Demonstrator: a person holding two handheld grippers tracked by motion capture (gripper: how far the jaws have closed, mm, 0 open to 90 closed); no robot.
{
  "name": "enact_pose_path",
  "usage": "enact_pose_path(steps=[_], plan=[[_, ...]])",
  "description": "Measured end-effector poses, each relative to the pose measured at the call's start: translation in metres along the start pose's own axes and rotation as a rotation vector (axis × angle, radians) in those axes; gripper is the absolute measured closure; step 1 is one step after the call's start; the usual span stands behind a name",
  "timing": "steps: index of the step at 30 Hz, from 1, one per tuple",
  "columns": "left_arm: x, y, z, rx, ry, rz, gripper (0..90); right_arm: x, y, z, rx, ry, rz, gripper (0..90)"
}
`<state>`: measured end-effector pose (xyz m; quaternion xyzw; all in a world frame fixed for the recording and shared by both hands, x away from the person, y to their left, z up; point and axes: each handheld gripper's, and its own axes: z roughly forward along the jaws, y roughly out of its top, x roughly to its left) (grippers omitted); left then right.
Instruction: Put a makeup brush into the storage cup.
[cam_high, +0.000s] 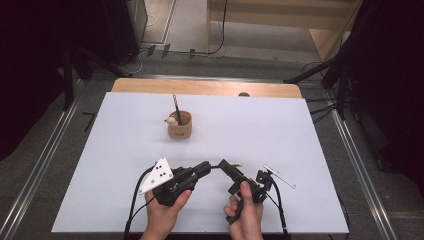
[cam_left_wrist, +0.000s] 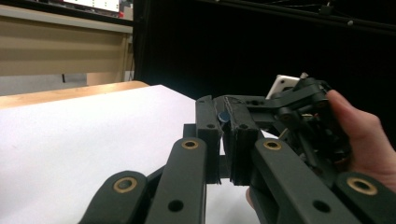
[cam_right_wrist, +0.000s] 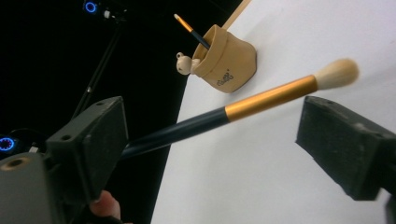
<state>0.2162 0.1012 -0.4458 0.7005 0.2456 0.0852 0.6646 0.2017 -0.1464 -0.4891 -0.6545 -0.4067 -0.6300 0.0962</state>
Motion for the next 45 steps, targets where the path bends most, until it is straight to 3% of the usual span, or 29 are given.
enact_pose_path(steps=[7,11,12,13,15,16,17,19,21,25,28,36,45], plan=[[-0.004,-0.002,0.002,0.011,0.004,0.025,86.3,-0.007,0.004,-0.002,-0.003,0.034,0.053,40.6],[-0.003,-0.005,0.004,0.055,-0.007,0.029,86.2,-0.015,0.007,-0.003,-0.011,0.143,0.075,59.0],[-0.001,-0.007,0.005,0.091,-0.008,0.026,85.9,-0.016,0.009,-0.004,-0.012,0.18,0.081,67.8],[-0.001,-0.009,0.007,0.109,0.0,0.049,83.1,-0.016,0.012,-0.005,-0.016,0.217,0.065,84.4],[-0.007,-0.012,0.011,0.181,0.095,0.107,52.5,-0.011,0.016,-0.009,-0.027,0.197,-0.059,84.4],[-0.009,-0.014,0.012,0.214,0.124,0.115,38.6,-0.008,0.017,-0.01,-0.031,0.207,-0.13,84.4],[-0.008,-0.015,0.012,0.23,0.123,0.106,30.1,-0.005,0.018,-0.011,-0.037,0.198,-0.194,84.5],[-0.006,-0.016,0.009,0.239,0.103,0.082,22.1,0.001,0.019,-0.012,-0.041,0.16,-0.28,84.5],[-0.002,-0.016,0.005,0.241,0.108,0.068,14.8,0.005,0.019,-0.013,-0.043,0.125,-0.358,84.4],[0.007,-0.015,-0.006,0.236,0.066,0.048,0.5,0.01,0.016,-0.012,-0.038,0.069,-0.474,84.4],[0.012,-0.015,-0.016,0.23,0.08,0.054,0.0,0.015,0.013,-0.011,-0.036,0.027,-0.557,84.4],[0.026,-0.016,-0.037,0.206,0.138,0.046,0.0,0.031,0.008,-0.009,-0.027,-0.007,-0.726,84.5],[0.037,-0.02,-0.059,0.197,0.191,0.067,0.0,0.038,0.01,-0.006,-0.023,-0.033,-0.785,84.4]])
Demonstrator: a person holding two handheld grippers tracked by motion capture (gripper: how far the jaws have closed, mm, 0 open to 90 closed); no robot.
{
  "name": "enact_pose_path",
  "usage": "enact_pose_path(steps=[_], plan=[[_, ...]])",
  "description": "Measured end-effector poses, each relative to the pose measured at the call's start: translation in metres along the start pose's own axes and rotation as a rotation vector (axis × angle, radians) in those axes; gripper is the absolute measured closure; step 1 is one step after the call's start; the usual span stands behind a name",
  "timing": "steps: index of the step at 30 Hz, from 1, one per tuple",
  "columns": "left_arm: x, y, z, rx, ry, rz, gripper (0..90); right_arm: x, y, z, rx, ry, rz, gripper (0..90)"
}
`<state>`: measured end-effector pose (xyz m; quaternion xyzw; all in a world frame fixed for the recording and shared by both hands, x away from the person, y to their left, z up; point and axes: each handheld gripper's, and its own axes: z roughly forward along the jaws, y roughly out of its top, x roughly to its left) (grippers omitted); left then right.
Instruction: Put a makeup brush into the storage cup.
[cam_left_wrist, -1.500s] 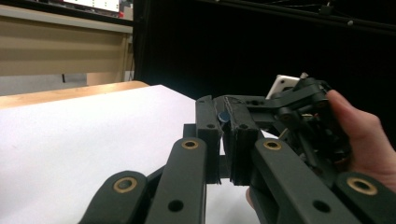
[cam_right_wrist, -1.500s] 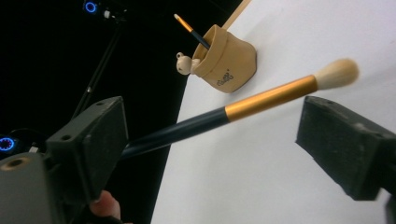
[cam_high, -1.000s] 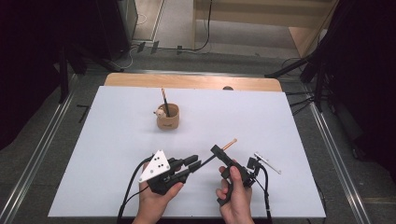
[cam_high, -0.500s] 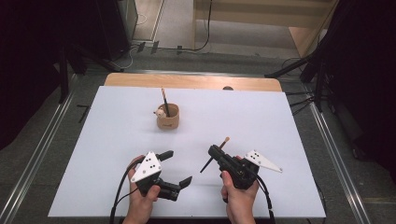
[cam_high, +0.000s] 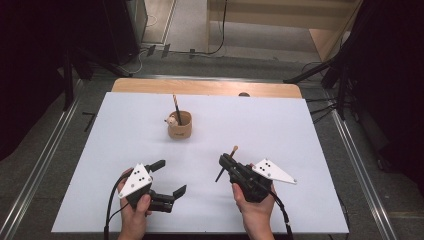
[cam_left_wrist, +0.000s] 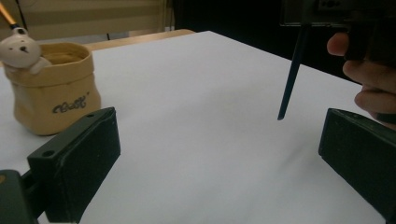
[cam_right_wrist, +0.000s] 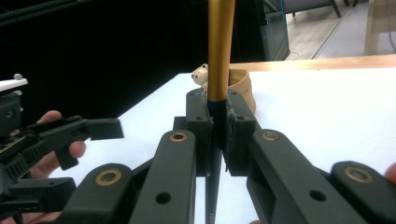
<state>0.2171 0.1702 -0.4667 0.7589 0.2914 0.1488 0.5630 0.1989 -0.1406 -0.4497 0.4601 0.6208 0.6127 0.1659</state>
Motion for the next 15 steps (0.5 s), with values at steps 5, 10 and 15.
enact_pose_path(steps=[5,10,15], plan=[[0.011,-0.004,-0.013,0.002,0.046,0.012,0.0,0.002,0.005,0.002,0.003,0.002,-0.013,84.4],[0.023,-0.007,-0.028,-0.019,0.077,-0.005,0.0,0.002,0.01,0.007,0.005,-0.004,-0.025,84.4],[0.034,-0.01,-0.041,-0.023,0.112,-0.003,0.0,0.0,0.014,0.012,0.003,-0.013,-0.038,84.4]])
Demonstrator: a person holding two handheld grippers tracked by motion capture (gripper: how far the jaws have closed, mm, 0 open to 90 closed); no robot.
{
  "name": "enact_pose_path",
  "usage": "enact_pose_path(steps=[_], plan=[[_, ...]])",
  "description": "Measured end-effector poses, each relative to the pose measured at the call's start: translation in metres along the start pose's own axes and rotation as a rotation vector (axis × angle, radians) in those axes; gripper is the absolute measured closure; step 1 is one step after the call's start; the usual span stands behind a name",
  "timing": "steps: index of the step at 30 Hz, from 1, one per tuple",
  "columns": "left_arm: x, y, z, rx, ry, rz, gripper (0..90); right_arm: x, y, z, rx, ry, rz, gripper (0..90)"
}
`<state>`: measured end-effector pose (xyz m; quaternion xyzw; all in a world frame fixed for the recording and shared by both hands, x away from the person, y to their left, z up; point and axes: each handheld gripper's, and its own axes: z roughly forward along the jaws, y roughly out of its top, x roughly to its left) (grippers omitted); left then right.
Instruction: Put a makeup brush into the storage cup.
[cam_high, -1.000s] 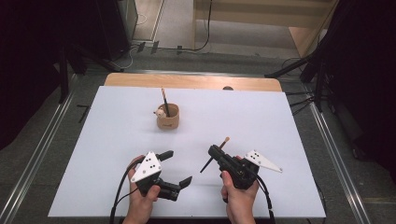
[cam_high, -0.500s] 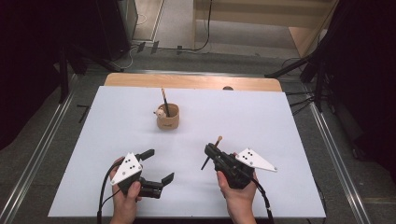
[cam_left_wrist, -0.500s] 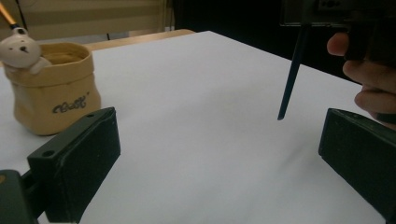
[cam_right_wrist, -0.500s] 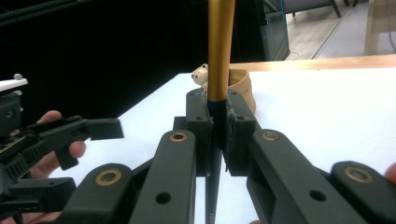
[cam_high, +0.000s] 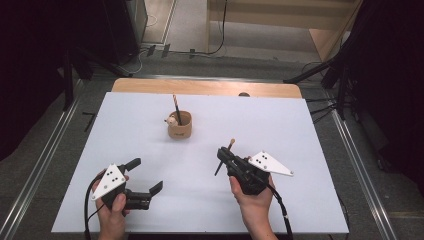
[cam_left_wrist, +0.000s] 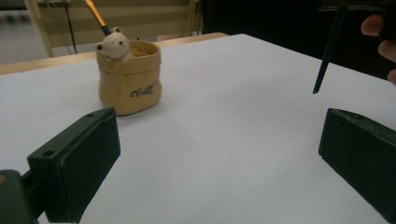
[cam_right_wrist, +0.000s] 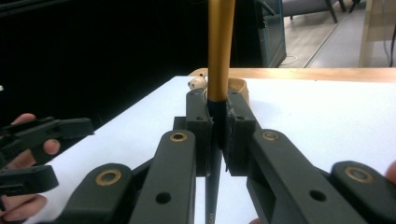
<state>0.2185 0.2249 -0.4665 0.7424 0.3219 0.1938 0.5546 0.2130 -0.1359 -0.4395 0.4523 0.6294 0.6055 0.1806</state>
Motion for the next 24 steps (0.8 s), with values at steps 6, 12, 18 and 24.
enact_pose_path(steps=[6,12,18,24], plan=[[0.014,-0.005,-0.015,-0.007,0.04,-0.013,0.0,-0.001,0.004,0.004,-0.004,-0.015,-0.02,84.4],[0.026,-0.011,-0.027,-0.019,0.062,-0.026,0.0,-0.002,0.005,0.009,-0.008,-0.024,-0.042,84.4],[0.033,-0.014,-0.035,-0.028,0.07,-0.023,0.0,-0.004,0.005,0.014,-0.017,-0.013,-0.052,84.4],[0.04,-0.02,-0.041,-0.032,0.059,-0.018,0.0,-0.005,0.015,0.022,-0.04,-0.01,-0.074,84.4]])
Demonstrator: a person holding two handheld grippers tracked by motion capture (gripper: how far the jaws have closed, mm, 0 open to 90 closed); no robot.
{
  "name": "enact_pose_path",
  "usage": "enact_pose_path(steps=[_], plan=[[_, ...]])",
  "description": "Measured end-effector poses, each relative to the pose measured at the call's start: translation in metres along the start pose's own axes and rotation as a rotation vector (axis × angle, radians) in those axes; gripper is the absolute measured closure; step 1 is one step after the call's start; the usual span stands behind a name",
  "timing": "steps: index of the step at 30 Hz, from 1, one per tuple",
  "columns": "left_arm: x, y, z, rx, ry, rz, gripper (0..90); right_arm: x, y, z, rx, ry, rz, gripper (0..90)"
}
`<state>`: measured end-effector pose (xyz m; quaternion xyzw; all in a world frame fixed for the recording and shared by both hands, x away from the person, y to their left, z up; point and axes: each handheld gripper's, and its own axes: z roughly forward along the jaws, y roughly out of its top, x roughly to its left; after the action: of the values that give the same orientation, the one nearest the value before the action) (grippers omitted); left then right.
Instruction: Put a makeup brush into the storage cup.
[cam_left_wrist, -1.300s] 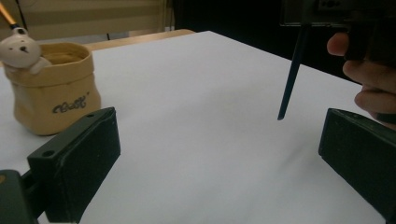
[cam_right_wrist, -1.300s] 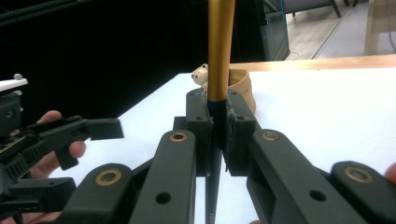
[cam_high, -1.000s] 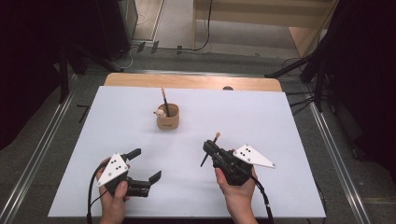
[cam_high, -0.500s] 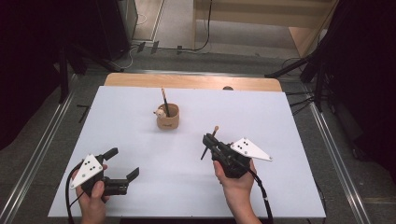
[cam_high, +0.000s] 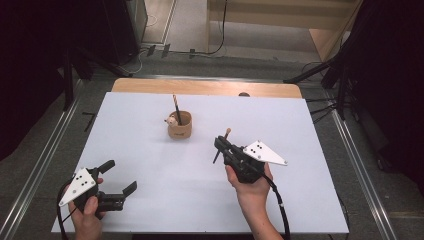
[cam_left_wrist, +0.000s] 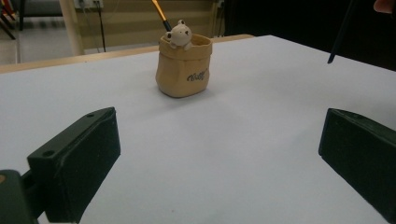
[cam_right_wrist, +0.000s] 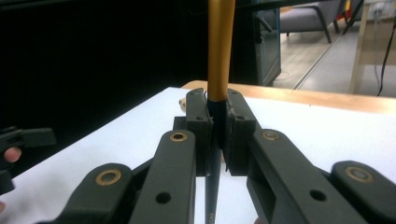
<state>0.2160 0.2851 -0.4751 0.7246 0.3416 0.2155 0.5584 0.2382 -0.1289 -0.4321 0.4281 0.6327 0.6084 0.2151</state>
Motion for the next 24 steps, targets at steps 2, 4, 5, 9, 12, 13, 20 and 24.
enact_pose_path(steps=[2,4,5,9,12,13,20,24], plan=[[0.003,-0.001,-0.002,-0.005,0.002,-0.009,0.0,0.001,0.003,0.002,-0.011,-0.003,-0.015,84.4],[0.005,-0.001,-0.004,-0.01,0.006,-0.012,0.0,0.001,0.005,0.005,-0.019,-0.004,-0.02,84.4],[0.006,0.0,-0.004,-0.012,0.006,-0.014,0.0,0.001,0.005,0.006,-0.02,-0.003,-0.015,84.4],[0.007,-0.001,-0.004,-0.015,0.001,-0.019,0.0,0.003,0.004,0.01,-0.015,-0.003,-0.025,84.4],[0.006,-0.001,-0.004,-0.011,-0.004,-0.018,0.0,0.004,0.005,0.012,-0.011,-0.004,-0.031,84.4],[0.005,-0.001,-0.003,-0.009,-0.005,-0.017,0.0,0.004,0.005,0.013,-0.014,-0.007,-0.033,84.4],[0.004,-0.001,-0.003,-0.009,-0.008,-0.02,0.0,0.0,0.011,0.023,-0.02,-0.017,-0.036,84.4],[0.006,-0.003,-0.002,0.003,0.006,-0.032,0.0,0.0,0.016,0.031,-0.022,-0.008,-0.042,84.4]])
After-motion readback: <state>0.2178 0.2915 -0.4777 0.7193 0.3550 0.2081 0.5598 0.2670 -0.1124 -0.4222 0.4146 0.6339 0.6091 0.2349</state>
